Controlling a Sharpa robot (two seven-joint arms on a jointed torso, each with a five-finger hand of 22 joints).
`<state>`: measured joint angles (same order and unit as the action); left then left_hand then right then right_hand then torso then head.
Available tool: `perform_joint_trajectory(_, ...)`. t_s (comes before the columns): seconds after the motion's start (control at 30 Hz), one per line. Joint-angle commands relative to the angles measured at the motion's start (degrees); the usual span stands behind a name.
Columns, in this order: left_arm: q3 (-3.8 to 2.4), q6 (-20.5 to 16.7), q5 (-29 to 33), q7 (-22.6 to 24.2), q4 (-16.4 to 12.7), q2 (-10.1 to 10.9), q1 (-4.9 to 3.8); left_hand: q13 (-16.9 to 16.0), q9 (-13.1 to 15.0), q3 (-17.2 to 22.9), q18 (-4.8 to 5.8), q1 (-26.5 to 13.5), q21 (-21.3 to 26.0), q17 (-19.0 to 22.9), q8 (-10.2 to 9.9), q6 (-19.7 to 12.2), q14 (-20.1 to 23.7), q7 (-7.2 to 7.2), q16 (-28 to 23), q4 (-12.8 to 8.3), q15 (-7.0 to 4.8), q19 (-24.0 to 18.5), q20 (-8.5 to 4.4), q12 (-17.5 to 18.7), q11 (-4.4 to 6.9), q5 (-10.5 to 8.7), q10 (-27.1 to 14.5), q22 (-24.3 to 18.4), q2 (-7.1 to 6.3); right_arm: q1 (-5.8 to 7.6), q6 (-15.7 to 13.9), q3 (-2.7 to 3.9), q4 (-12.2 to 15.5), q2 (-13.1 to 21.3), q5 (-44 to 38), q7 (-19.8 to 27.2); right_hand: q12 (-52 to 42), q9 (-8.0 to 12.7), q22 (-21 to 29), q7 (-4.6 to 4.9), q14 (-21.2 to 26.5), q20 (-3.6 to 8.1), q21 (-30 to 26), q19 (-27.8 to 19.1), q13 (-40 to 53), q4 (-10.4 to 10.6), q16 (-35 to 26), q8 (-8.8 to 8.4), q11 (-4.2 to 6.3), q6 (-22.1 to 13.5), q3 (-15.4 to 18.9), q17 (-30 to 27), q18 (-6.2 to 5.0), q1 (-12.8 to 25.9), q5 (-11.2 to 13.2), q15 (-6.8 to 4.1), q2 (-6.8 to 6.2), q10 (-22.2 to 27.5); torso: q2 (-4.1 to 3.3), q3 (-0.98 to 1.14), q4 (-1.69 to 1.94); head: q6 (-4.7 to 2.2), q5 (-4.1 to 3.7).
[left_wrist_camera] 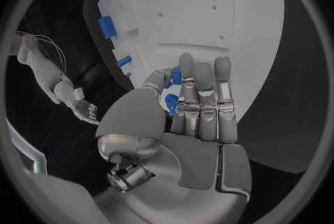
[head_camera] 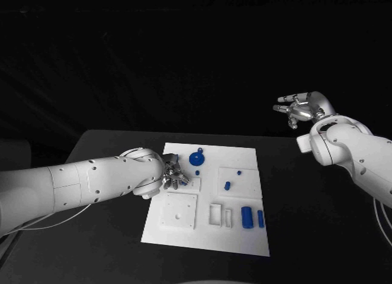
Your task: Assemble the parts on the task board
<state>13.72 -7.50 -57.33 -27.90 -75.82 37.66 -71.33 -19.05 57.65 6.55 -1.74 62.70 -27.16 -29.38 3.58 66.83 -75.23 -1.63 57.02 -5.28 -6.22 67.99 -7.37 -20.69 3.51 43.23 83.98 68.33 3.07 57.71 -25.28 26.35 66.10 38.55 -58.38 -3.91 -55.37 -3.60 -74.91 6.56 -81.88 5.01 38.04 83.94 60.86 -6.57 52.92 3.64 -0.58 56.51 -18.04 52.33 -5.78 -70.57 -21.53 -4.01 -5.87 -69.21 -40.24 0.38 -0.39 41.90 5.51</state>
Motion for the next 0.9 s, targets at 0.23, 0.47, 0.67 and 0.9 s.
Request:
perform_joint_trajectory(0.23,0.05,1.08,-0.14,-1.01,-0.14,0.01,0.16,-0.06,-0.06,6.33,0.46,0.65,0.32,0.0,0.37,2.26,-0.46,1.8,0.16,-6.03,-0.09,0.37,-0.01,-0.39,0.32,0.05,2.5,0.22,0.18,-0.02,0.16,0.04,-0.1,-0.09,0.33,0.46,-0.34,-0.06,-1.36,0.37,-0.29,0.1,0.12,3.11,-0.04,-0.36,-0.38,-0.09,0.41,0.61,-0.23,0.15,-0.64,0.64,-0.42,-0.04,0.05,0.8,-0.03,-0.07,-0.01,0.07,0.04)
perform_joint_trajectory(0.47,0.05,1.47,-0.13,-1.34,-0.21,0.11,0.16,-0.13,-0.06,6.44,0.46,0.69,0.78,-0.07,0.44,2.4,-0.4,1.81,0.32,-6.25,-0.11,0.54,-0.03,-0.47,0.33,0.54,2.5,0.92,0.15,-0.03,0.34,0.04,-0.21,-0.17,0.33,0.34,-0.34,-0.06,-1.36,0.37,-0.29,0.1,0.12,3.11,-0.04,-0.36,-0.38,-0.09,0.41,0.61,-0.23,0.15,-0.64,0.64,-0.42,-0.04,0.05,0.8,-0.03,-0.09,0.0,0.08,0.0)
perform_joint_trajectory(0.67,0.04,1.45,0.03,-1.48,-0.13,0.09,0.17,-0.2,0.19,6.51,0.47,0.52,1.11,-0.11,0.44,2.4,-0.35,1.82,0.44,-6.4,-0.12,0.65,-0.05,-0.57,0.34,0.7,2.46,1.55,0.15,-0.05,0.43,0.04,-0.34,-0.27,0.33,0.28,-0.27,-0.06,-1.28,0.38,-0.29,0.08,0.0,3.09,-0.13,-0.55,-0.51,-0.08,0.4,0.58,-0.24,0.14,-0.71,0.69,-0.39,-0.04,0.11,0.9,-0.05,-0.11,-0.03,0.06,-0.02)
perform_joint_trajectory(0.9,0.03,1.28,0.1,-1.53,0.09,-0.01,0.17,-0.29,0.45,6.56,0.47,0.38,1.57,-0.12,0.43,2.42,-0.39,1.84,0.58,-6.56,-0.15,0.9,-0.07,-0.71,0.37,0.96,2.5,2.19,0.17,-0.1,0.56,0.03,-0.49,-0.36,0.32,0.21,-0.23,-0.06,-1.26,0.39,-0.29,0.07,0.0,3.09,-0.17,-0.66,-0.56,-0.08,0.4,0.57,-0.27,0.14,-0.73,0.68,-0.36,-0.04,0.16,0.94,-0.05,-0.09,-0.04,-0.01,-0.02)
